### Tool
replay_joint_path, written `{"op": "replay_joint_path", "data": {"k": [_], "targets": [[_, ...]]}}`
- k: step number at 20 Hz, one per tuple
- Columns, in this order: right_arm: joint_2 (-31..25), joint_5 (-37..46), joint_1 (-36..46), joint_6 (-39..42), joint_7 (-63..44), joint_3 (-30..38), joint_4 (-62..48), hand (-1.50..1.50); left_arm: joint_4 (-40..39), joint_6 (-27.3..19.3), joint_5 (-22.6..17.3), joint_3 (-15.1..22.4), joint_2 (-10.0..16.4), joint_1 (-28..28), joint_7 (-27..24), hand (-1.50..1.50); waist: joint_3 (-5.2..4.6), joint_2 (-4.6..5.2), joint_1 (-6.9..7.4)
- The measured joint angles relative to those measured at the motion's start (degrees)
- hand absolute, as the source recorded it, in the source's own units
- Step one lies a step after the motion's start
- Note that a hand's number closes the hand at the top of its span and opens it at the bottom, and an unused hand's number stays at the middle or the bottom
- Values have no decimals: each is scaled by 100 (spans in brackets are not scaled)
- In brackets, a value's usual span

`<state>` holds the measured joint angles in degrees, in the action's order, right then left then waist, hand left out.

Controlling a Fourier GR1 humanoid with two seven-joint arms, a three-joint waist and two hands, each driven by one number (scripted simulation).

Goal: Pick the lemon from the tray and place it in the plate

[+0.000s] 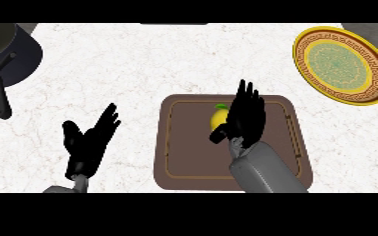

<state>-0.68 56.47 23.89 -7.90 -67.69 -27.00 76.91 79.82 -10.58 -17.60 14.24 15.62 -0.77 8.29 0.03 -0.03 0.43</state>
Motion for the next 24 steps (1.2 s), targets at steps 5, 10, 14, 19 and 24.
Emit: {"op": "replay_joint_path", "data": {"k": [5, 10, 14, 19, 24], "targets": [[4, -247, 205, -56, 33, 22, -374, -150, 141, -53, 94, 23, -78, 14, 132, 0, 0, 4, 19], [14, -519, 313, -30, 180, 81, -747, 150, -6, -10, 153, -49, -156, -78, 153, 0, -2, 6, 7], [21, -577, 488, -19, 321, -12, -1132, 150, 47, 22, 212, -87, -212, -36, 166, 0, -12, -33, 10], [-32, -486, 569, 33, 379, -43, -1209, 150, 101, 91, 267, -164, -228, 41, 193, 0, -14, -46, -2], [-112, -458, 1555, -88, 405, 921, -2233, 150, 162, 164, 303, -76, -274, -12, 215, 0, -5, 80, 196]]}}
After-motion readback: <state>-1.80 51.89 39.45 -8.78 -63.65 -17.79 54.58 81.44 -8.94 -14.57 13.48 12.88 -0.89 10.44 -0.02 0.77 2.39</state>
